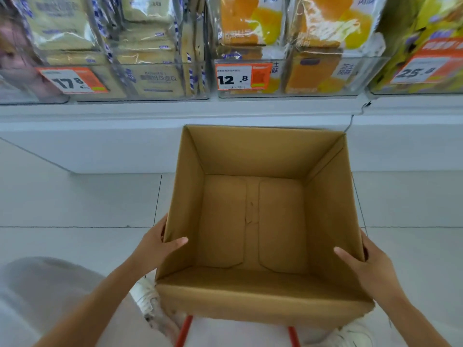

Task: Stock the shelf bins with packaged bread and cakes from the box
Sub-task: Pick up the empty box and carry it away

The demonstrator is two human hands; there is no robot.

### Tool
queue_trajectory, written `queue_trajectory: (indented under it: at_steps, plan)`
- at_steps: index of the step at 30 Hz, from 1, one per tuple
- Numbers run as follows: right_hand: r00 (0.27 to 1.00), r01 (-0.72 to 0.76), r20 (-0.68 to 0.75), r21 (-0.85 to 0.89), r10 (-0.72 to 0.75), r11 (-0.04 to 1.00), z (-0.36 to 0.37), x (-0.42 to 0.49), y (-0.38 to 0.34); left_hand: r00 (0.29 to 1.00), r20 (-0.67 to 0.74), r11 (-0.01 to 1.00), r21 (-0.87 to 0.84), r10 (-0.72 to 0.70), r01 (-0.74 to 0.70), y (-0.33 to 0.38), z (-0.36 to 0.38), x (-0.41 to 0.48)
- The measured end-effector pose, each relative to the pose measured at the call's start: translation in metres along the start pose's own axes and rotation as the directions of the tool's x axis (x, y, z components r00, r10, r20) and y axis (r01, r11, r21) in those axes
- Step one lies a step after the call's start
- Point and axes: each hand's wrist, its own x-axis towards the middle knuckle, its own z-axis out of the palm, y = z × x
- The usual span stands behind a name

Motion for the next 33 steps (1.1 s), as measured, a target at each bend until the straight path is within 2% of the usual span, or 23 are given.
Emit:
queue_trajectory:
  at_steps: [5,11,18,25,33]
  plan:
    - [0.994,-0.097,-0.037,0.026,0.098,0.995,-0.031,-0.015,0.010,0.995,0.098,1.000,-0.007,-0.026,0.027,0.035,0.023,-0.006]
    - [0.967,-0.240,-0.073,0.070,0.245,0.968,-0.084,-0.054,0.040,0.970,0.236,0.997,0.069,-0.056,0.041,0.097,0.051,-0.022]
    - [0.874,-0.415,-0.180,0.204,0.451,0.886,-0.163,-0.124,0.088,0.906,0.424,0.971,0.210,0.017,-0.117,0.211,0.101,-0.044]
    - [0.818,-0.358,-0.280,0.437,0.503,0.825,-0.275,-0.190,0.099,0.851,0.517,0.931,0.259,0.093,-0.258,0.353,0.163,-0.088]
    - [0.719,-0.381,-0.343,0.533,0.604,0.756,-0.390,-0.244,0.084,0.795,0.590,0.887,0.281,0.141,-0.366,0.510,0.210,-0.134]
